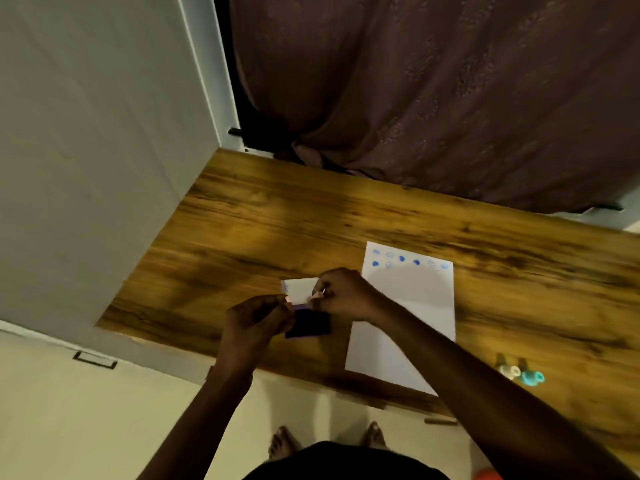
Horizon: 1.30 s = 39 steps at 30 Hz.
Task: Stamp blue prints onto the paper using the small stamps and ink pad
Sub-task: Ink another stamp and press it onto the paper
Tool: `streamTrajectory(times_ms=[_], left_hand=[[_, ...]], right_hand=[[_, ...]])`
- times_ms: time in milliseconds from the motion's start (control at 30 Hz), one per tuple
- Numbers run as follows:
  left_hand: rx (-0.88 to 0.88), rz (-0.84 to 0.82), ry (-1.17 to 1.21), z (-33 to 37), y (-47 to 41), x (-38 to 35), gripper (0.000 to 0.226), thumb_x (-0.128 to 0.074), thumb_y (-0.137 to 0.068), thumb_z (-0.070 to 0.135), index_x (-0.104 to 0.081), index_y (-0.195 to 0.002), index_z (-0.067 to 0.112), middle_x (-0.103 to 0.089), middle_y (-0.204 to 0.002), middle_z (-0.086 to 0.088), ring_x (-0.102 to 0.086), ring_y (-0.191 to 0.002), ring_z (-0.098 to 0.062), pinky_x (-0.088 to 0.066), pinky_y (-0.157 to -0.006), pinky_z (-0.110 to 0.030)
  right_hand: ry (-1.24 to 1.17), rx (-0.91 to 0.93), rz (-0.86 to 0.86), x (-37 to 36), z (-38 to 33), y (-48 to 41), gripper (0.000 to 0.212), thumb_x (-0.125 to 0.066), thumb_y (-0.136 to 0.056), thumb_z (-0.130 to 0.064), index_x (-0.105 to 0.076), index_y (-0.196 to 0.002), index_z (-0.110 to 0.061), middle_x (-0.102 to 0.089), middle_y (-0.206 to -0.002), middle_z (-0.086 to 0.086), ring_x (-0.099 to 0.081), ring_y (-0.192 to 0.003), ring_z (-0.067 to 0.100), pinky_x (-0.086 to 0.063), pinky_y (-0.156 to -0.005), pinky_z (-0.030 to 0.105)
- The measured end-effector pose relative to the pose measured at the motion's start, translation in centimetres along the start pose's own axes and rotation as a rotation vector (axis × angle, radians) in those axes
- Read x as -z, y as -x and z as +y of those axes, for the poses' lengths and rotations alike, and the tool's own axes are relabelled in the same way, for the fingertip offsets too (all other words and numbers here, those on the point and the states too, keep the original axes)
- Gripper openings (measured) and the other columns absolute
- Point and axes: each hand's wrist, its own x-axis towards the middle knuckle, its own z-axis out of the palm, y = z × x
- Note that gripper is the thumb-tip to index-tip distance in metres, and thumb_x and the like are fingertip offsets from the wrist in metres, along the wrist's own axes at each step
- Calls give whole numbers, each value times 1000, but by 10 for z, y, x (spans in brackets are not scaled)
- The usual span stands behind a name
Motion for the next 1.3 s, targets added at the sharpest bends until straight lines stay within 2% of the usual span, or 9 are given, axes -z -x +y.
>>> streamTrajectory(times_ms=[67, 167, 333, 433, 533, 700, 833, 1000, 1300], left_hand=[[38, -13, -1, -3, -2, -11, 12, -72, -94, 14, -80, -100, 7, -81, -96, -17, -77, -96, -35, -62, -85, -45], [96, -9, 13, -5, -5, -30, 12, -77, -91, 18, -82, -100, 12, -82, -95, -11, -79, -93, -29, -62, -81, -36], [116, -29, -12, -11, -8, -59, 8, -77, -90, 14, -84, -95, 15, -83, -89, -8, -81, -84, -24, -63, -71, -25], [128, -33, -25, -15, -11, -71, 8, -78, -89, 12, -83, -95, 11, -83, -86, -9, -81, -82, -25, -62, -68, -21], [141, -33, -28, -18, -15, -76, 6, -79, -89, 15, -83, -92, 15, -83, -87, -9, -81, -83, -25, -64, -71, -25], [130, -33, -60, -19, -23, -79, 10, -78, -90, 16, -84, -88, 24, -83, -86, -6, -81, -81, -26, -64, -69, -25], [145, -41, -30, -18, -27, -79, 10, -77, -91, 17, -84, -89, 25, -83, -89, -9, -80, -85, -32, -67, -80, -43], [159, -39, -44, -20, -30, -79, 7, -76, -92, 18, -83, -92, 16, -82, -88, -15, -78, -87, -41, -65, -86, -53], [177, -32, -36, -25, -39, -88, 10, -77, -90, 20, -80, -88, 29, -82, -89, -8, -79, -87, -36, -66, -81, -48]], right_hand=[[-141, -59, 74, 21, 19, 8, 28, -80, -80, -40, -72, -95, -19, -73, -97, -2, -69, -90, 14, -55, -67, 27], [-226, -162, 220, 51, 53, 16, 28, -81, -80, -38, -73, -97, -17, -75, -95, 2, -71, -87, 20, -59, -75, 40], [79, -265, 478, 83, 107, 21, 21, -70, -91, -24, -71, -99, -5, -74, -100, 14, -68, -92, 29, -40, -70, 24], [237, -286, 444, 86, 125, 19, 21, -62, -96, -22, -66, -106, -4, -71, -105, 17, -66, -97, 33, -44, -72, 28], [323, -260, 395, 83, 130, 12, 24, -59, -99, -23, -61, -114, -5, -67, -113, 17, -64, -104, 32, -49, -85, 33], [391, -224, 355, 82, 132, 0, 27, -57, -99, -24, -59, -121, -7, -65, -120, 15, -63, -111, 31, -49, -93, 35], [428, -215, 354, 79, 133, -4, 27, -58, -99, -25, -59, -120, -8, -66, -118, 14, -63, -110, 30, -49, -92, 34], [429, -233, 349, 77, 135, -6, 31, -59, -99, -25, -59, -125, -9, -65, -122, 12, -63, -113, 28, -49, -97, 34], [421, -265, 337, 76, 132, -15, 30, -67, -93, -20, -63, -120, -7, -68, -118, 13, -66, -108, 29, -53, -99, 37]])
